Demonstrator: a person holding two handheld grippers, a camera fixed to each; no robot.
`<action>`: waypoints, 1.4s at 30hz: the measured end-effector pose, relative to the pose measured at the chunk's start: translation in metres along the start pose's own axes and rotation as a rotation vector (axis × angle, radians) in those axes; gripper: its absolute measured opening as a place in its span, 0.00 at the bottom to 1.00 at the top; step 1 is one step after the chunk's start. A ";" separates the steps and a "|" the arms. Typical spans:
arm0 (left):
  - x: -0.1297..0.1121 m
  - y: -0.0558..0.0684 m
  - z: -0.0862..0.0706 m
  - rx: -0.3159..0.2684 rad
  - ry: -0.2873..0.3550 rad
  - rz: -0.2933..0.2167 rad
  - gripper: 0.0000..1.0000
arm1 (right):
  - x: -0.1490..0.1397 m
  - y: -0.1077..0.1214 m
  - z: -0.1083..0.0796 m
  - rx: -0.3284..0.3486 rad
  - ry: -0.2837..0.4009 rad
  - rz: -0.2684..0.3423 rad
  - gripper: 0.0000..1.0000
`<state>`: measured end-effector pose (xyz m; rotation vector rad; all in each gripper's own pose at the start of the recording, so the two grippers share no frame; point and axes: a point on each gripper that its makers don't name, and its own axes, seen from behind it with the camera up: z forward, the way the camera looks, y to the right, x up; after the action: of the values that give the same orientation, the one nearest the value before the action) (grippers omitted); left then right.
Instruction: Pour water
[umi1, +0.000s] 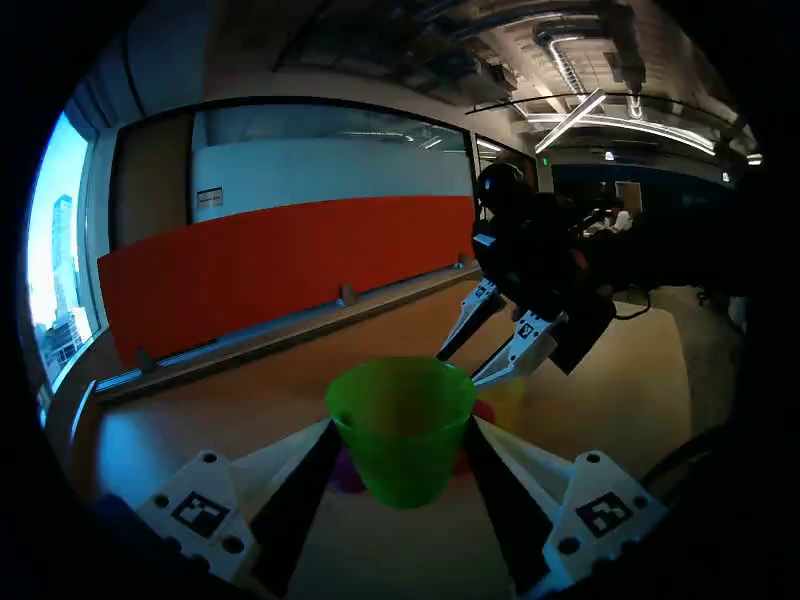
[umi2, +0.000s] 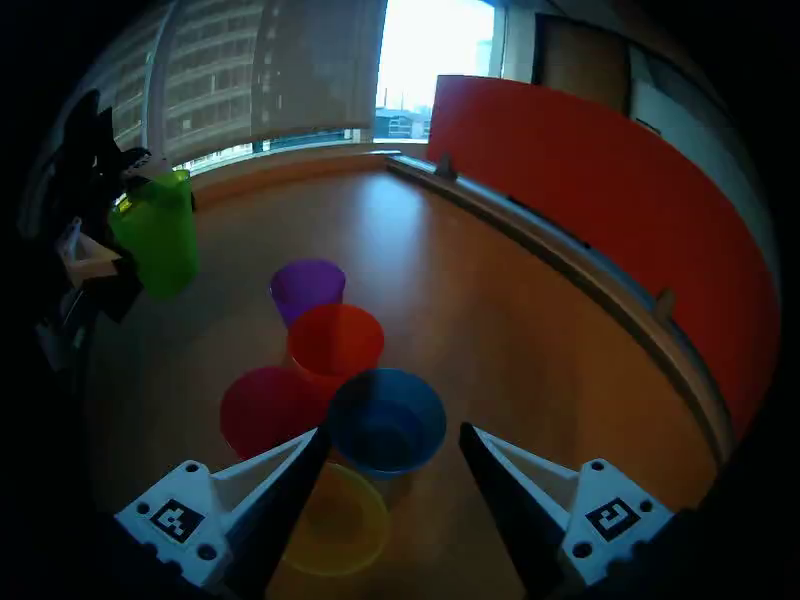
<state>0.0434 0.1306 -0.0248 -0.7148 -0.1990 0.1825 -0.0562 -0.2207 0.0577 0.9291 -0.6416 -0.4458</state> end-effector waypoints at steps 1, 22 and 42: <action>0.000 0.000 0.000 0.000 0.000 0.000 0.83 | 0.000 0.000 0.001 0.001 -0.002 0.000 1.00; -0.003 -0.003 -0.002 0.001 -0.003 0.000 0.83 | 0.002 -0.003 0.019 0.015 -0.037 0.004 1.00; -0.004 -0.005 -0.003 0.002 -0.005 0.001 0.83 | -0.002 -0.006 0.029 0.017 -0.048 0.006 0.96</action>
<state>0.0410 0.1244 -0.0239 -0.7125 -0.2031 0.1850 -0.0780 -0.2398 0.0644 0.9343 -0.6924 -0.4586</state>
